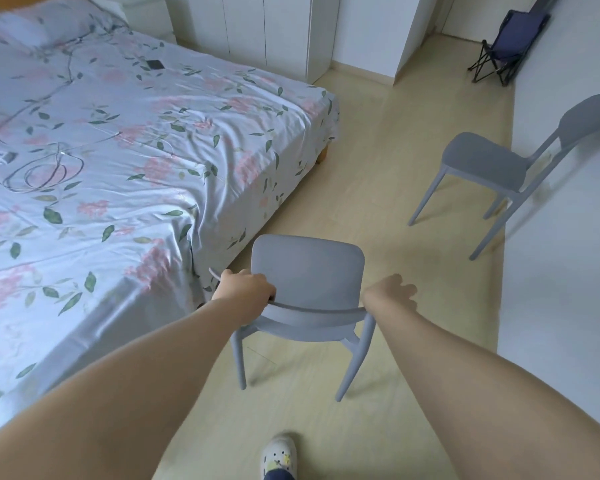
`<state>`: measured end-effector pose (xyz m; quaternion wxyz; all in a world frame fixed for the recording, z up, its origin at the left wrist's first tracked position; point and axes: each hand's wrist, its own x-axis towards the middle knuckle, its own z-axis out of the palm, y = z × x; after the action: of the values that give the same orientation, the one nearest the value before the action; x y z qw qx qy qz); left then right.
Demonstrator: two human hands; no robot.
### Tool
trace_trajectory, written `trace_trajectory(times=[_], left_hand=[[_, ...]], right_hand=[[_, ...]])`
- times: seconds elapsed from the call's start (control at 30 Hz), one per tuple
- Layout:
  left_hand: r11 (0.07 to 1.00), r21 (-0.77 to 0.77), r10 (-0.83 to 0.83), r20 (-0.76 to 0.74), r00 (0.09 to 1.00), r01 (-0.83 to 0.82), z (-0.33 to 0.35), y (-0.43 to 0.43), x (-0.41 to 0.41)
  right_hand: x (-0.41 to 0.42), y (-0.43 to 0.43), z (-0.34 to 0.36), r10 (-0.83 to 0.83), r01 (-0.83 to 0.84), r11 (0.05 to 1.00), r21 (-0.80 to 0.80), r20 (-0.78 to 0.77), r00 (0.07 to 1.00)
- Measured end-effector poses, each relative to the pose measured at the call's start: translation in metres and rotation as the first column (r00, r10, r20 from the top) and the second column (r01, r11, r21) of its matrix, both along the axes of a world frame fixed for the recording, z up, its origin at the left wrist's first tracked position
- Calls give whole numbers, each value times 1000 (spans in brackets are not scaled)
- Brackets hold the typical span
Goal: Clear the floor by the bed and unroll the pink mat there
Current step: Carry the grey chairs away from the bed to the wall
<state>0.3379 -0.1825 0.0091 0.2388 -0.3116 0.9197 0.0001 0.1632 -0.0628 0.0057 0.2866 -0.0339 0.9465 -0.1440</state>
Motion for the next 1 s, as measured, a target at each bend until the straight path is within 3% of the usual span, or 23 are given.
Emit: trace_trajectory(times=[0.07, 0.33, 0.47, 0.57, 0.63, 0.67, 0.77, 1.0], left_hand=[[999, -23, 20, -65, 998, -22, -10, 15, 11], [984, 48, 178, -214, 960, -172, -30, 70, 30], [904, 382, 256, -122, 959, -193, -6, 63, 30], [708, 648, 396, -37, 917, -279, 9, 53, 25], [719, 630, 386, -12, 923, -292, 6, 49, 18], [784, 558, 313, 22, 949, -272, 2, 47, 13], [856, 471, 173, 130, 976, -214, -23, 45, 3], [803, 556, 58, 284, 957, -214, -84, 10, -25]], right_hand=[[4, 12, -8, 131, -132, 989, 71, 12, 991], [32, 62, -17, 382, -395, 881, 259, 101, 919], [37, 66, -17, 616, -571, 719, 396, 17, 788], [44, 65, -17, 713, -667, 605, 434, 75, 697], [47, 57, -16, 752, -737, 534, 415, 166, 638], [46, 50, -18, 761, -768, 518, 376, 207, 615], [39, 29, -36, 739, -796, 563, 224, 294, 606], [33, -14, -99, 671, -801, 582, 141, 474, 570]])
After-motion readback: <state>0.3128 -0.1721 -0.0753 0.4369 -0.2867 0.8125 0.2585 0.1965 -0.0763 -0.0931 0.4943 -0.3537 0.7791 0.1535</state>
